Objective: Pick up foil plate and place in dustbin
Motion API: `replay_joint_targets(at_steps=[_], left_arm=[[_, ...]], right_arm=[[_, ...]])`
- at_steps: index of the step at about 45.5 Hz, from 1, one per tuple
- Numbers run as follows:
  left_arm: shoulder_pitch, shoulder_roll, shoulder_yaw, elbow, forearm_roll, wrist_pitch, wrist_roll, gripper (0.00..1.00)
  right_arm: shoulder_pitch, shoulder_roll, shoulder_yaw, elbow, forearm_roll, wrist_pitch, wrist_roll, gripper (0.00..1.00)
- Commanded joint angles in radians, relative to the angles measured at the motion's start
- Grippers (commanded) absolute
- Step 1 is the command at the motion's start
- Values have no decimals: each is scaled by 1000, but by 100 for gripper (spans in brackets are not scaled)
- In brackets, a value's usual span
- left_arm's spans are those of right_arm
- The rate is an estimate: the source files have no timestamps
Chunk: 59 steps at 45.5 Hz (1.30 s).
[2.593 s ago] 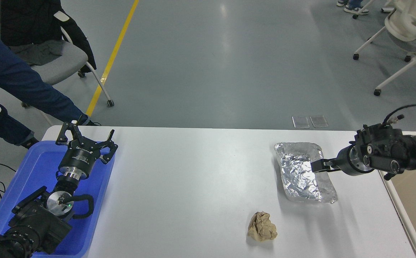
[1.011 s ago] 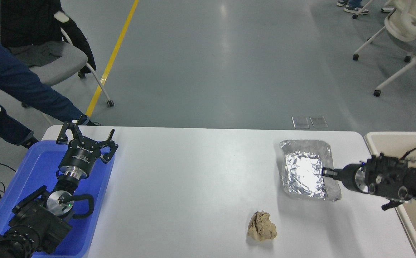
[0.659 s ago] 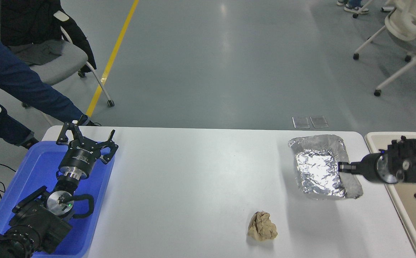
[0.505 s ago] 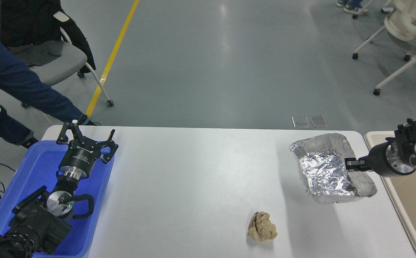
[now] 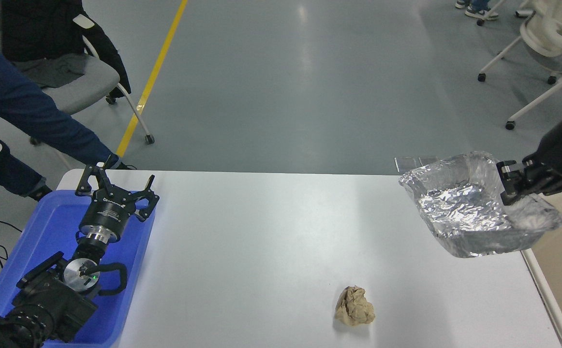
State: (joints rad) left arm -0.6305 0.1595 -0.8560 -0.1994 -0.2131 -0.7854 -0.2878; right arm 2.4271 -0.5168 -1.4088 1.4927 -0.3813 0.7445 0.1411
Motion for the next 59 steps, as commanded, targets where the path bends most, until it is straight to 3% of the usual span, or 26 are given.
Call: replay_joint_targets(at_steps=[1, 23, 31, 44, 51, 59], left_arm=[[0, 0, 0, 0, 0, 0, 1, 100], [0, 0, 0, 0, 0, 0, 1, 100], [0, 0, 0, 0, 0, 0, -1, 100], [0, 0, 0, 0, 0, 0, -1, 100], [0, 0, 0, 0, 0, 0, -1, 100], [0, 0, 0, 0, 0, 0, -2, 100]], right_arm=[[133, -28, -25, 6, 33, 41, 0, 0], [130, -35, -168, -25, 99, 41, -2, 0], [106, -207, -260, -103, 97, -5, -5, 0], [-221, -322, -231, -362, 84, -171, -8, 0], [-489, -391, -89, -483, 84, -283, -8, 0], [-834, -397, 106, -630, 97, -428, -6, 0]])
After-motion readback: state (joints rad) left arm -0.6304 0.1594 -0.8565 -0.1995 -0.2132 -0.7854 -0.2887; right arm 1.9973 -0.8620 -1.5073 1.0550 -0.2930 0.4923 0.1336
